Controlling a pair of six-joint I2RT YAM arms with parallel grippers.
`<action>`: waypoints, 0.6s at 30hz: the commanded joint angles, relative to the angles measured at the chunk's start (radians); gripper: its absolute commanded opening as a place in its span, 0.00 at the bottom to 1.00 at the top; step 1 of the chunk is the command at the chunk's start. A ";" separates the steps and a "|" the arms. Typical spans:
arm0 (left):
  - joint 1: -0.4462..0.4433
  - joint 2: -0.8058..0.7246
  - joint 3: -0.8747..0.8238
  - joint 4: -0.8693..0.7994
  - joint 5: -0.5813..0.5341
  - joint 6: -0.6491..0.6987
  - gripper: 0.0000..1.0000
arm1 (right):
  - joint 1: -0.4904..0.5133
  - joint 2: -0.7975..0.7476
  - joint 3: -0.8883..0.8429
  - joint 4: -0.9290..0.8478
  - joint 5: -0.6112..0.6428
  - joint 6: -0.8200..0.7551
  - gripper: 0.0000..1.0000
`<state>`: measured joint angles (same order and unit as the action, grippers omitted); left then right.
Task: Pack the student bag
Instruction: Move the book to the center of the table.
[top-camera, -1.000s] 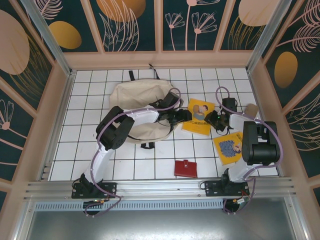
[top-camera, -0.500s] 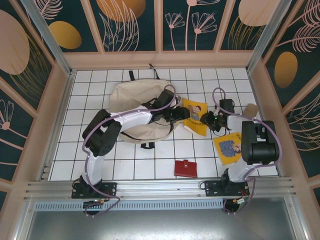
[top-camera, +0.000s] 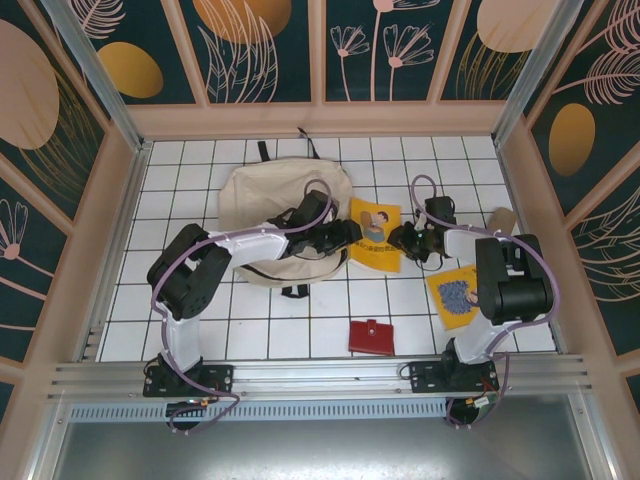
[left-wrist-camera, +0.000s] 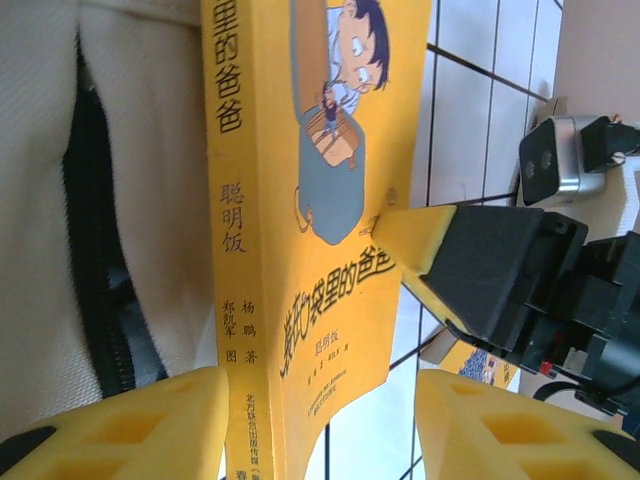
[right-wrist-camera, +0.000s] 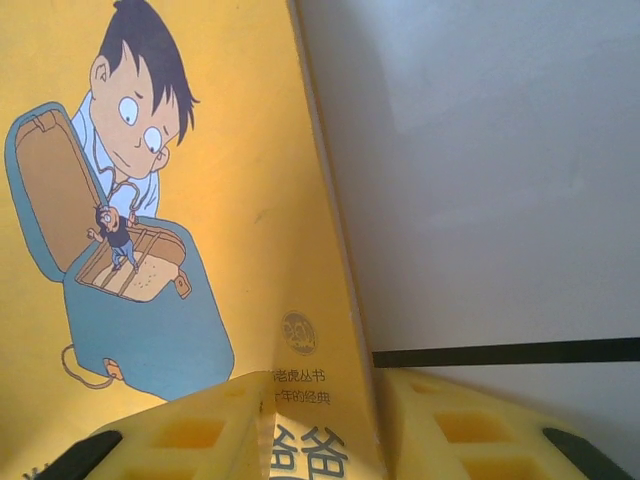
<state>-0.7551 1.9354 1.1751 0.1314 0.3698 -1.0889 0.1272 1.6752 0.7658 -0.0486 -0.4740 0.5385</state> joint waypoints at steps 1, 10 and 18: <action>-0.016 -0.029 -0.040 0.214 0.079 -0.147 0.52 | 0.071 0.041 0.004 0.014 -0.168 0.038 0.34; -0.014 -0.047 0.038 -0.100 -0.184 0.069 0.59 | 0.089 0.053 0.016 -0.006 -0.136 0.031 0.34; 0.002 0.056 0.128 -0.189 -0.158 0.156 0.61 | 0.088 0.070 0.013 -0.013 -0.111 0.016 0.33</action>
<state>-0.7536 1.9465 1.2621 -0.0090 0.2153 -0.9863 0.1730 1.7031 0.7826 -0.0315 -0.5087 0.5560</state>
